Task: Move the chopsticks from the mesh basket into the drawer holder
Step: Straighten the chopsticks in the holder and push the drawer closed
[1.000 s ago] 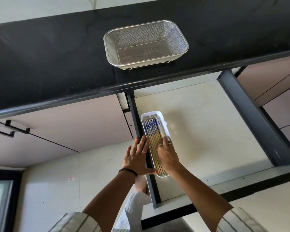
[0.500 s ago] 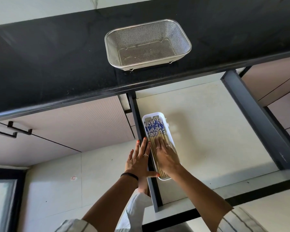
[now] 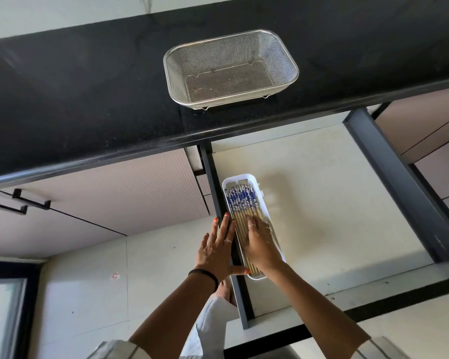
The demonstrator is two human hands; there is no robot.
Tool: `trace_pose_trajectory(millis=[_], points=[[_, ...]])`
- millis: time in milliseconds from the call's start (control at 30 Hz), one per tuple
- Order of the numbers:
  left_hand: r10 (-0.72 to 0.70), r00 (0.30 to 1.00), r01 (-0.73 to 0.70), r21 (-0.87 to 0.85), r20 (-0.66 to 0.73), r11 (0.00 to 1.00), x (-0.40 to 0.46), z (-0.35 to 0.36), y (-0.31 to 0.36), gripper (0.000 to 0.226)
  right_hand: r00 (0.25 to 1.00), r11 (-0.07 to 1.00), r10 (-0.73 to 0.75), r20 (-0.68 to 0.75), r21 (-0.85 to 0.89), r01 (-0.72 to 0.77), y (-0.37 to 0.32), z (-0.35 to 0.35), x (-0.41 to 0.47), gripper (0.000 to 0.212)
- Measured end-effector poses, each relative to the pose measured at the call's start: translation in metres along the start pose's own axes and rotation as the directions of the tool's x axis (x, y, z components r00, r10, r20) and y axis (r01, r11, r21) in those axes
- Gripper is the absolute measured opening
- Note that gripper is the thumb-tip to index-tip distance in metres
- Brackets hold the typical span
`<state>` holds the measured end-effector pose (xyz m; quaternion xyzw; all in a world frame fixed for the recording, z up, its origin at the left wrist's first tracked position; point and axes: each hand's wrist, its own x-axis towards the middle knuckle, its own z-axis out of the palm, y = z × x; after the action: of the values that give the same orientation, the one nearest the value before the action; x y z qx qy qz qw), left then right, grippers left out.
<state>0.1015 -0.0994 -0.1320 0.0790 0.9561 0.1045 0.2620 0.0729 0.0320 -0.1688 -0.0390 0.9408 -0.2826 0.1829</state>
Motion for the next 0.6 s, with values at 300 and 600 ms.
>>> trace_pose_trajectory(millis=[300,600], points=[[0.005,1.0,-0.005,-0.002,-0.012,1.0,0.0,0.0,-0.001,0.124,0.996,0.995,0.082,0.019,0.06,-0.083,-0.001,0.006,-0.006,0.066],[0.011,1.0,-0.012,-0.004,-0.015,1.0,0.0,0.002,-0.003,0.123,0.998,0.998,0.05,-0.036,-0.031,-0.051,0.009,0.005,-0.014,0.06]])
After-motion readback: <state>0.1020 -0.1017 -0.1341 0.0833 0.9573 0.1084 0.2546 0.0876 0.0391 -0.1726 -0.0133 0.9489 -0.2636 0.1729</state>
